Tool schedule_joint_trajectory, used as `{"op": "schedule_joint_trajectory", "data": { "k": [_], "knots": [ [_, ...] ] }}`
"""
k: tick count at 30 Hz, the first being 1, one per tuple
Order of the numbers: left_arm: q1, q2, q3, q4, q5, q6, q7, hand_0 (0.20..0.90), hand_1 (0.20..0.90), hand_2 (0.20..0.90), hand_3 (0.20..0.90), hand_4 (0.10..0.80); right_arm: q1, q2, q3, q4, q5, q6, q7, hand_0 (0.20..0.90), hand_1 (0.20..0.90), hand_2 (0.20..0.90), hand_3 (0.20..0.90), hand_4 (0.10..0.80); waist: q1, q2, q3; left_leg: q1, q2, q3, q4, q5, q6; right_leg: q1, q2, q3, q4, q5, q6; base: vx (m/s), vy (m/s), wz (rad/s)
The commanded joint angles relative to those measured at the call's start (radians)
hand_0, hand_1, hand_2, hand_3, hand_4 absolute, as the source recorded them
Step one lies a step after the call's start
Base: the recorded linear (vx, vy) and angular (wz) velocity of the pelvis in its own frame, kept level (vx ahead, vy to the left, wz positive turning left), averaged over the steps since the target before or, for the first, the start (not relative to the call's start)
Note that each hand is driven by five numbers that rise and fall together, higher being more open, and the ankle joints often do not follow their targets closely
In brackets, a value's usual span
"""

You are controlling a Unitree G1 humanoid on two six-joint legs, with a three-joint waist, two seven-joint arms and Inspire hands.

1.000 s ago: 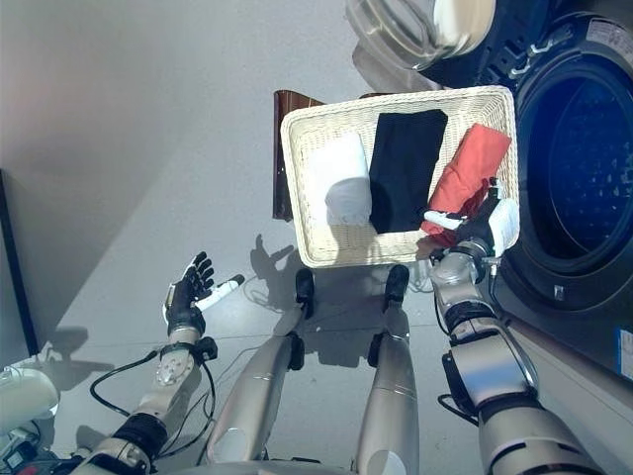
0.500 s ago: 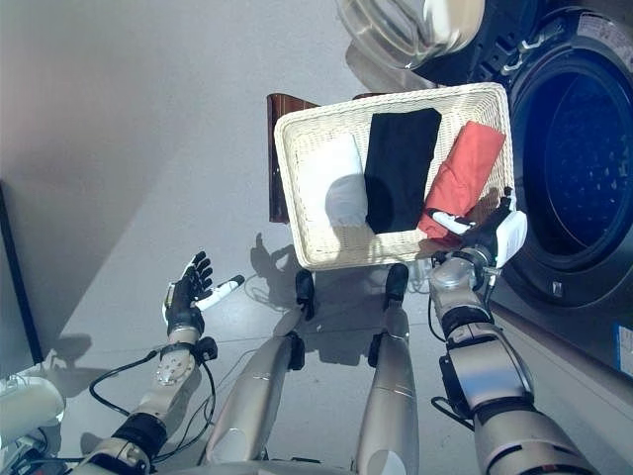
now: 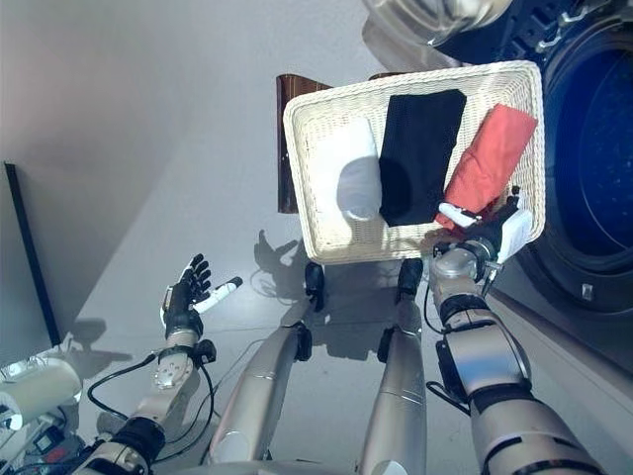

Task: Pick up the clothes and place them into the washing machine

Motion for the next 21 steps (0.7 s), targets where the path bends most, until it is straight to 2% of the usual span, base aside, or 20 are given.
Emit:
{"op": "schedule_joint_trajectory", "data": {
  "k": [1,6,13,14,15,16,21],
  "knots": [
    [0.032,0.060,0.038,-0.093,-0.017,-0.066,0.026,0.900,0.900,0.900,0.900,0.800,-0.079,-0.107,0.063,-0.025,-0.003,-0.021,-0.032,0.900,0.900,0.900,0.900,0.800,0.007,0.054,0.011,-0.089,-0.010,-0.040,0.104,-0.102,-0.050,-0.003,0.025,-0.012,0.081,-0.113,-0.023,0.013,0.022,0.11],
    [0.029,0.064,0.028,-0.135,-0.035,-0.067,0.023,0.900,0.900,0.900,0.900,0.800,-0.199,-0.162,0.121,0.053,-0.024,0.028,-0.020,0.900,0.900,0.900,0.900,0.800,0.028,0.068,0.042,-0.148,-0.019,-0.052,0.125,-0.098,-0.051,-0.062,0.008,-0.019,0.144,-0.137,-0.025,-0.016,0.028,0.19],
    [0.019,0.069,0.011,-0.140,-0.018,-0.060,0.039,0.900,0.900,0.900,0.900,0.800,-0.255,-0.193,0.147,0.098,-0.043,0.057,-0.008,0.900,0.900,0.900,0.900,0.800,0.054,0.084,0.062,-0.186,-0.041,-0.066,0.123,-0.086,-0.049,-0.113,0.004,-0.019,0.187,-0.154,-0.029,-0.007,0.010,0.07],
    [0.019,0.069,0.010,-0.143,-0.016,-0.060,0.041,0.900,0.900,0.900,0.900,0.800,-0.259,-0.196,0.144,0.101,-0.045,0.060,-0.008,0.546,0.546,0.546,0.546,0.547,0.057,0.086,0.062,-0.190,-0.045,-0.067,0.126,-0.085,-0.048,-0.117,0.004,-0.019,0.189,-0.154,-0.030,-0.004,0.027,0.13],
    [0.019,0.070,0.013,-0.149,-0.016,-0.061,0.044,0.900,0.900,0.900,0.900,0.800,-0.263,-0.198,0.146,0.107,-0.048,0.062,-0.009,0.417,0.417,0.417,0.417,0.455,0.059,0.087,0.060,-0.193,-0.046,-0.068,0.124,-0.084,-0.048,-0.119,0.003,-0.019,0.188,-0.153,-0.031,0.000,0.027,0.09],
    [0.019,0.072,0.012,-0.154,-0.012,-0.062,0.046,0.900,0.900,0.900,0.900,0.800,-0.267,-0.199,0.145,0.108,-0.049,0.062,-0.012,0.200,0.200,0.200,0.200,0.300,0.061,0.089,0.060,-0.194,-0.045,-0.067,0.120,-0.083,-0.048,-0.121,0.003,-0.019,0.187,-0.155,-0.031,0.002,0.025,0.04],
    [0.013,0.070,0.006,-0.150,-0.005,-0.062,0.054,0.900,0.900,0.900,0.900,0.800,-0.274,-0.195,0.144,0.111,-0.054,0.068,-0.016,0.200,0.200,0.200,0.200,0.300,0.063,0.091,0.063,-0.190,-0.047,-0.067,0.107,-0.078,-0.047,-0.123,0.005,-0.015,0.183,-0.152,-0.032,0.000,0.000,0.00]
  ]
}}
